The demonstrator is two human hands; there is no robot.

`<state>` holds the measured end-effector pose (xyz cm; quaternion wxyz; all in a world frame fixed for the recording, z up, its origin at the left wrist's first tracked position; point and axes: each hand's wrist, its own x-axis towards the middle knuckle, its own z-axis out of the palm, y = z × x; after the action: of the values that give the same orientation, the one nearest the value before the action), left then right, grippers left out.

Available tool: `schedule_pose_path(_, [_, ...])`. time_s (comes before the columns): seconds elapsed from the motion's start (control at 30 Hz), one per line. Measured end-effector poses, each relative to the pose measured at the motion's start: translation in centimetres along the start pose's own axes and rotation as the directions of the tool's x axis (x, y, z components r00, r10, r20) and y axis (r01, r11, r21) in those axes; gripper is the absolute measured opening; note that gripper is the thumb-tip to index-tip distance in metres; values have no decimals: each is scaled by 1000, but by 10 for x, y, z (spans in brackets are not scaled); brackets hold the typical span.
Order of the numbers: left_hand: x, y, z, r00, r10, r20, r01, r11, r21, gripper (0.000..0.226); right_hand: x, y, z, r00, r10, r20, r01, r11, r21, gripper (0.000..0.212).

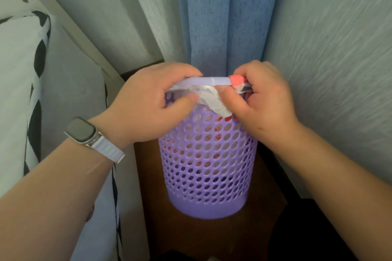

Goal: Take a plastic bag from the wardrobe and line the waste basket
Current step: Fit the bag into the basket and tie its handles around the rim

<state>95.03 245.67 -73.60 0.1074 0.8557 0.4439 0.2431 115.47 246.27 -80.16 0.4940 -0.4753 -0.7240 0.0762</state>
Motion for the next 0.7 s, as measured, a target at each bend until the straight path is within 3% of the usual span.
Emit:
schedule_pose_path(0.2, [6,0,7,995,93,-33,-84,974,208,29,-5,-12,5,998,68,5,-68,997,24,27])
schedule_pose_path(0.4, [2,-6,10,999,-13,-38,17,995,96,27,-2,-5,1,997,58,58,-63,993,99,28])
schedule_pose_path(0.7, [0,-5,8,979,-56,-196,69,996,57,26,3,0,2,990,119,-74,-110,988,107,38])
